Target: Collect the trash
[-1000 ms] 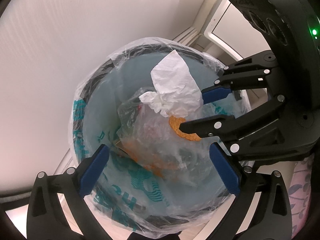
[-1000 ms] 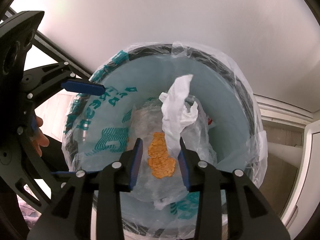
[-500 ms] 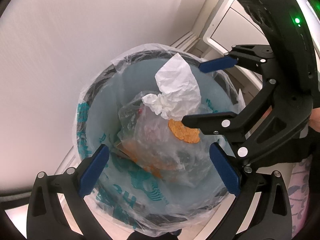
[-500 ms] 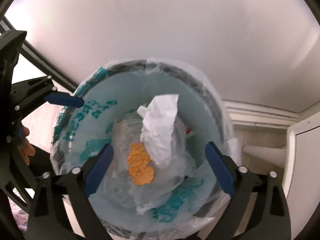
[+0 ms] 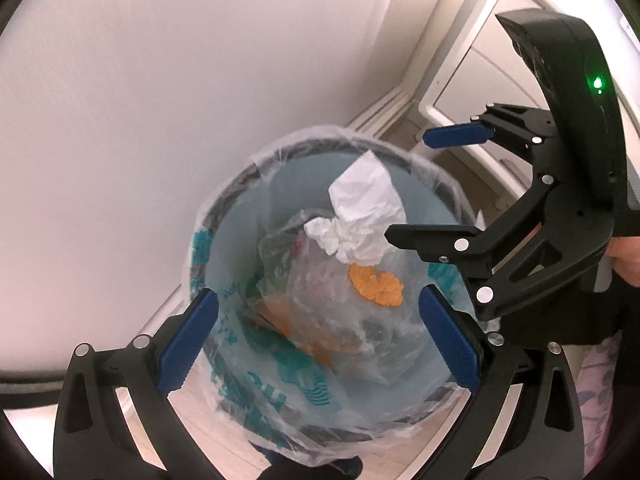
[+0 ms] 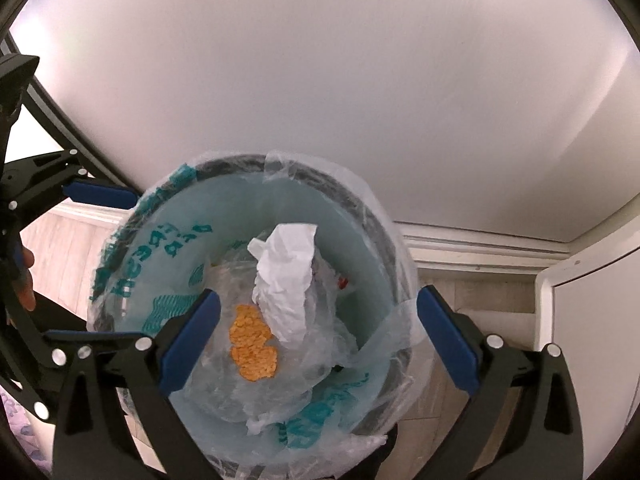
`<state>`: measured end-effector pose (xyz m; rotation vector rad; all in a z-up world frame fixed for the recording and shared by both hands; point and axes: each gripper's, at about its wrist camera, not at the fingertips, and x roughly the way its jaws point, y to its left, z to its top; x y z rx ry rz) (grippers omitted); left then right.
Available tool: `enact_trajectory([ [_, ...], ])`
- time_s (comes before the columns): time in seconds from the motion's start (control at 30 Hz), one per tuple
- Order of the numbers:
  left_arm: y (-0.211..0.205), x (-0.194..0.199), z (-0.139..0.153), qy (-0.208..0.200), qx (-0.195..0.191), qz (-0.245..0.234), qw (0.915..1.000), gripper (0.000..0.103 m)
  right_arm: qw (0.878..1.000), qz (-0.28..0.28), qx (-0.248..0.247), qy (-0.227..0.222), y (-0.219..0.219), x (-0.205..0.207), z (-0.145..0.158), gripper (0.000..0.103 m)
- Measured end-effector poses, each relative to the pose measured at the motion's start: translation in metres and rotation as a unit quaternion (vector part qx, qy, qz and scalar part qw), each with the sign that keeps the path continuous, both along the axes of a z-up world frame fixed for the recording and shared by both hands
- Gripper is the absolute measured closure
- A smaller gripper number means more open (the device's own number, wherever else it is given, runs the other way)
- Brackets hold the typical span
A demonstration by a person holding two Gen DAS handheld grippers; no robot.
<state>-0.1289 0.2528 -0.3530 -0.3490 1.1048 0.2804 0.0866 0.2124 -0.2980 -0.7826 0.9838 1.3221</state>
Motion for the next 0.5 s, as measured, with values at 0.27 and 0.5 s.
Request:
enact_trajectory([
  [0.27, -0.022, -0.014, 0.052, -0.041, 0.009, 0.029, 0.9987, 0.006, 0.999, -0.022, 0.026, -0.01, -0.025, 0.003, 0.035, 0.007],
  [0.5, -0.052, -0.03, 0.09, -0.075, 0.044, 0.08, 0.993, 0.006, 0.997, -0.043, 0.06, -0.022, -0.046, 0.0, 0.07, 0.007],
])
